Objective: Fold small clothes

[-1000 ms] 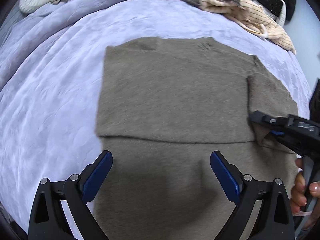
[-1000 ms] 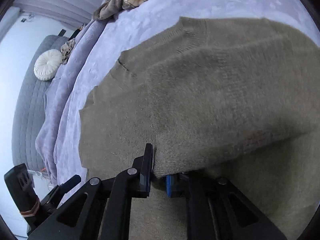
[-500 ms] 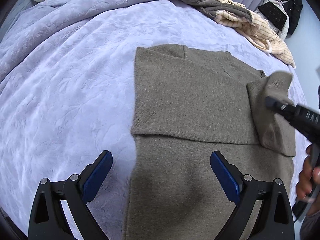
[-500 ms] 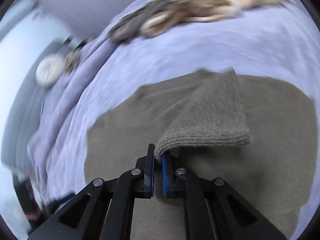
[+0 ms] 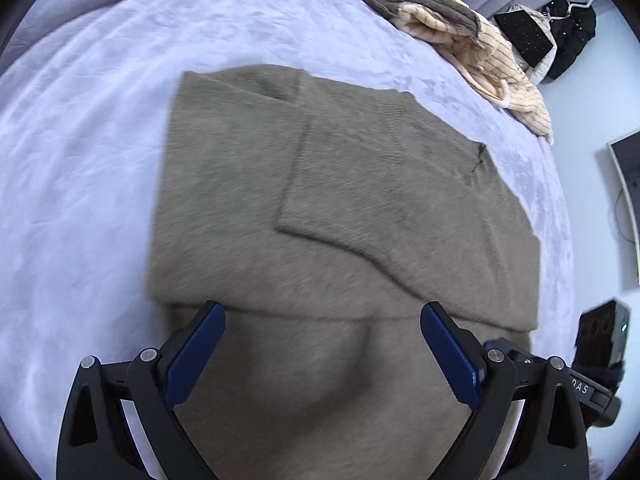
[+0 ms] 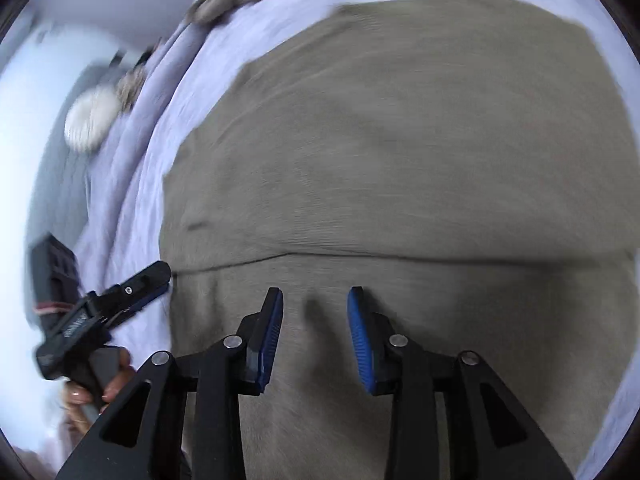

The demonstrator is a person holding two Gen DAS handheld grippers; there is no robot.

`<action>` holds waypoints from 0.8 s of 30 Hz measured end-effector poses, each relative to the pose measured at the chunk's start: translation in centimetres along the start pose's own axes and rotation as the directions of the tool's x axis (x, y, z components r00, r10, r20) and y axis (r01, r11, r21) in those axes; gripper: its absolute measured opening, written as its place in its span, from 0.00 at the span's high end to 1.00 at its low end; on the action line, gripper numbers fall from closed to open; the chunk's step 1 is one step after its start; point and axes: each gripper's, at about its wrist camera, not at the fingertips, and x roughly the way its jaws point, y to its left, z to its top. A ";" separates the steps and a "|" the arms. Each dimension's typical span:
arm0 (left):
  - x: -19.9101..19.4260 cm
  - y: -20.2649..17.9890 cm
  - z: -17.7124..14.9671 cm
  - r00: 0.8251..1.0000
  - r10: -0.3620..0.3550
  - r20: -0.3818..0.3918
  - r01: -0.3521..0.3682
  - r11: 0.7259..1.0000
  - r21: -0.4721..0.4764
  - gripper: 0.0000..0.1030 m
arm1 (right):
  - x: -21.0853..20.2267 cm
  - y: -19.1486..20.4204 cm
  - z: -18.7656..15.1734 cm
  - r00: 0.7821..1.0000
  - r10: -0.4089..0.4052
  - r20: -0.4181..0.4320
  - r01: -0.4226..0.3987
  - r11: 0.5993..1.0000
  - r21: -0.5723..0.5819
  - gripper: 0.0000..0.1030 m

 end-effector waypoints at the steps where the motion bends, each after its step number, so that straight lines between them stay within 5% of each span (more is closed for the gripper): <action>1: 0.7 -0.3 0.6 1.000 -0.015 -0.012 0.015 1.000 -0.013 0.04 | -0.7 -1.1 0.1 1.000 0.013 0.026 -0.014 0.999 0.048 0.59; 8: 2.5 -1.1 3.6 0.997 -0.066 -0.028 0.063 0.991 -0.119 0.04 | -4.3 -8.4 -0.3 0.977 0.121 0.175 -0.169 0.941 0.295 0.55; 12: 0.6 -1.3 3.0 0.997 -0.061 -0.055 0.053 0.991 -0.124 0.04 | -4.6 -9.8 -0.6 0.967 0.148 0.209 -0.214 0.916 0.339 0.55; 18: -2.3 -1.7 -0.2 0.993 0.100 -0.069 -0.094 0.991 0.093 0.04 | -5.8 -11.0 -0.3 0.975 0.148 0.164 -0.193 0.933 0.304 0.55; 24: -3.3 0.7 2.6 0.982 0.179 0.058 -0.181 0.982 0.045 0.04 | -4.3 -8.6 -0.3 0.976 0.187 0.109 -0.208 0.947 0.245 0.55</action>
